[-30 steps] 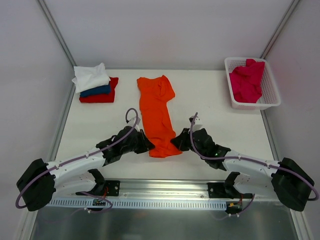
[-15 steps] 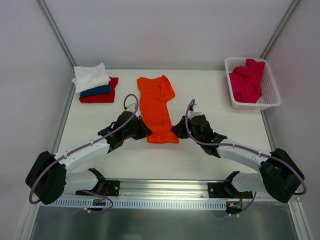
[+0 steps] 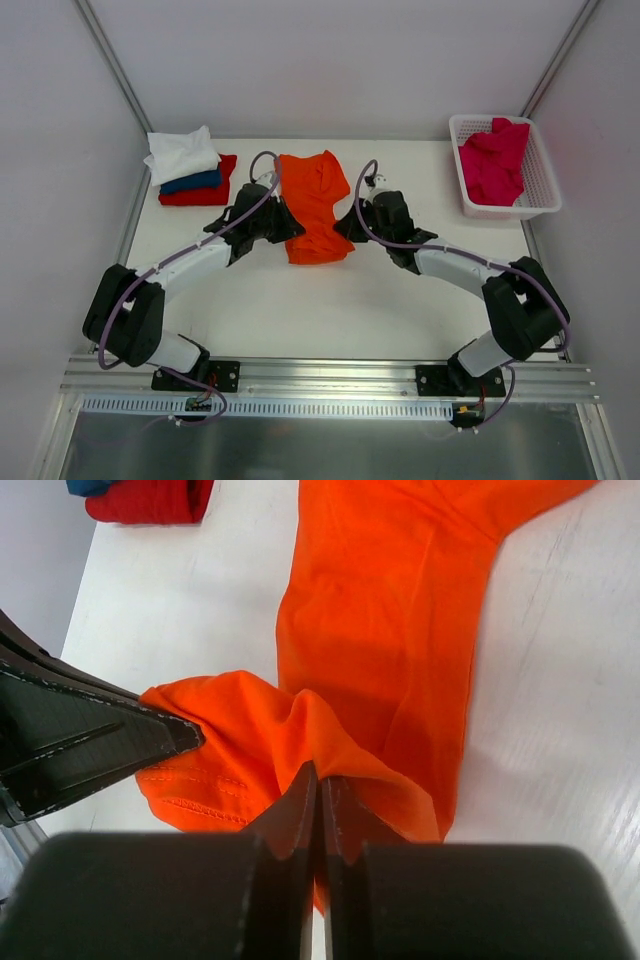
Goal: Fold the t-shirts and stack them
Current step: Fold the folded rectangular tshirt in 1/3 of the way
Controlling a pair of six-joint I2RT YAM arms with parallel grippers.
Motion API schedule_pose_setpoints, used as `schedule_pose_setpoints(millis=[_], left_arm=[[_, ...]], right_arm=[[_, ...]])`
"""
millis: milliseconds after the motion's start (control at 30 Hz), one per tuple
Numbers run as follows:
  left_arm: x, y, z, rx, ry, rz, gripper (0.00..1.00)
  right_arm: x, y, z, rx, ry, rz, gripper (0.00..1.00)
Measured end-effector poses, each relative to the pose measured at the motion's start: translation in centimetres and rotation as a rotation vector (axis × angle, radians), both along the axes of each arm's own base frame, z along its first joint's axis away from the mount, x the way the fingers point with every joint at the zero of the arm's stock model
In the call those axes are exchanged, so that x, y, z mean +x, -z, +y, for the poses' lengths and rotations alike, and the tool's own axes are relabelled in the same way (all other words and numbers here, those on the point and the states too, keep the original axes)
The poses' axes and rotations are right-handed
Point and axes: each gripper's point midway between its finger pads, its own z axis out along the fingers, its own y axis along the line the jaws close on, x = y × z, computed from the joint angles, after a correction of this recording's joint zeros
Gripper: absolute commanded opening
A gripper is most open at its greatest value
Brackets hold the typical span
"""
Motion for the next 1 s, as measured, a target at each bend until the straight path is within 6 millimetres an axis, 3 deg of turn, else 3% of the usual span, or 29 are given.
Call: schedule_pose_setpoints(millis=[200,433,633,1000], left_arm=[[3.1,-0.1,0.0,-0.007,0.007,-0.004,0.00],[5.3,2.2,0.2,-0.005,0.016,0.042,0.00],[6.5,4.5,0.9,-0.013,0.006,0.087,0.00],[8.9,5.8,2.3,-0.038,-0.016,0.115,0.00]], right_arm=[[3.0,-0.2,0.7,0.005,-0.009,0.002,0.00],[6.0,0.6,1.1,0.005,-0.012,0.031,0.00],[7.6,1.8,1.6,0.003,-0.020,0.060,0.00],[9.8,4.8,2.3,-0.002,-0.034,0.116,0.00]])
